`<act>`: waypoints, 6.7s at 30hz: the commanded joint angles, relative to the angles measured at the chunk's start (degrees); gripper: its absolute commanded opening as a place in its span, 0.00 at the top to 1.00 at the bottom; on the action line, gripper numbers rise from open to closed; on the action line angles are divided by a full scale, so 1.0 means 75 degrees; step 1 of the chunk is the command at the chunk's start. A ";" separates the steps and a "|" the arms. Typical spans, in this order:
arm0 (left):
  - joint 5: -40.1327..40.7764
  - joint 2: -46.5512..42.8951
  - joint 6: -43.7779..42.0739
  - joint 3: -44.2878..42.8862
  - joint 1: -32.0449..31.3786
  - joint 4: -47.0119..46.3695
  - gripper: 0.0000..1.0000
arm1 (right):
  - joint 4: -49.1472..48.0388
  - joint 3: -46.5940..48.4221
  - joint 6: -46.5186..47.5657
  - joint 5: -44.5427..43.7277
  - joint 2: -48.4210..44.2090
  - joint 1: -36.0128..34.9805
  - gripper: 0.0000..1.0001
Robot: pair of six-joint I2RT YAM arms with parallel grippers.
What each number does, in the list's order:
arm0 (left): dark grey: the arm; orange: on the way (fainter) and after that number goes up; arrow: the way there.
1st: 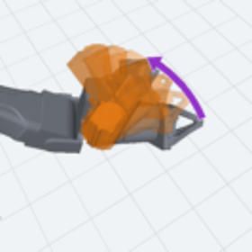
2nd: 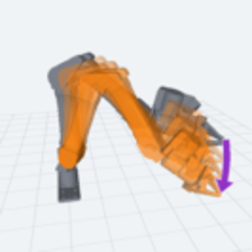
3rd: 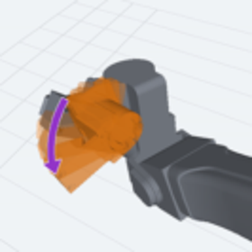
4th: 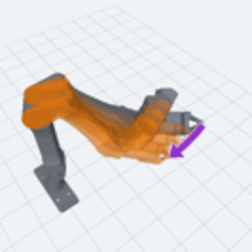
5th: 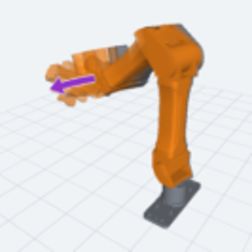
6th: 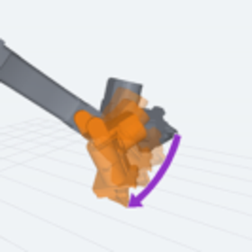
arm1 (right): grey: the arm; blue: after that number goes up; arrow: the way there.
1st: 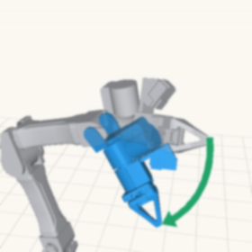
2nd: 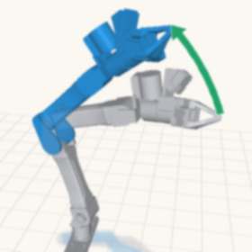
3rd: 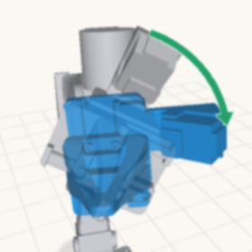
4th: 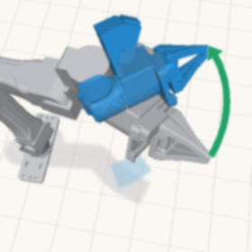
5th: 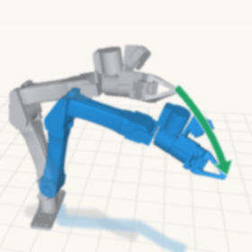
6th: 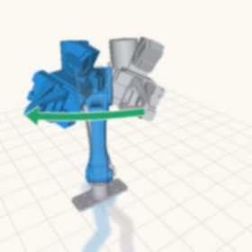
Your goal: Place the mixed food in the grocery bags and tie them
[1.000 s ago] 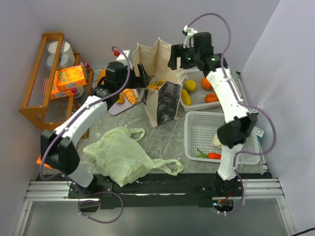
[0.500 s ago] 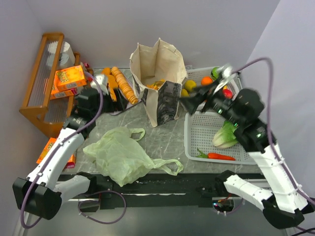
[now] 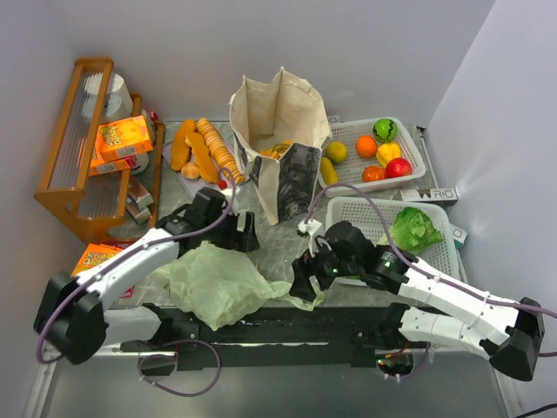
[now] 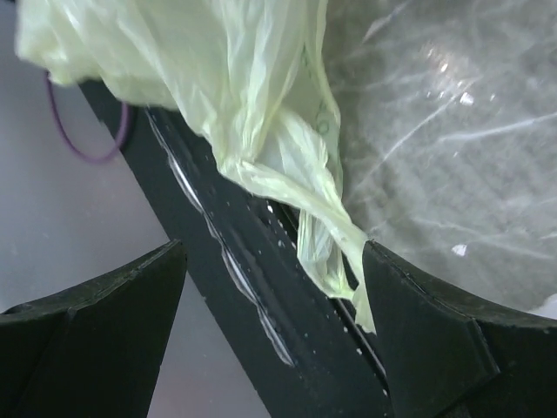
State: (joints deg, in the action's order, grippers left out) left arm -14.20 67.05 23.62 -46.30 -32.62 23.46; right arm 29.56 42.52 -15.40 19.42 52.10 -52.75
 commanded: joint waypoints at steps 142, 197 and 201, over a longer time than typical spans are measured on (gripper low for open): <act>-0.3275 -0.3971 -0.0289 0.1357 0.2287 -0.3820 0.99 | 0.1799 0.1642 -0.1404 -0.4626 -0.0489 0.6493 0.00; -0.3217 -0.4147 -0.0559 0.1299 0.2182 -0.3562 0.99 | -0.6472 0.0120 0.0739 -0.1732 -0.0784 0.3344 1.00; -0.3228 -0.4158 -0.0559 0.1310 0.2170 -0.3562 0.99 | -0.7244 -0.0407 0.1314 -0.2284 -0.0548 0.2850 1.00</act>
State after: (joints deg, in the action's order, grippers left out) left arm -38.11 36.67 20.53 -36.16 -16.01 -1.87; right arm -13.74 40.66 -12.10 8.01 47.97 -28.99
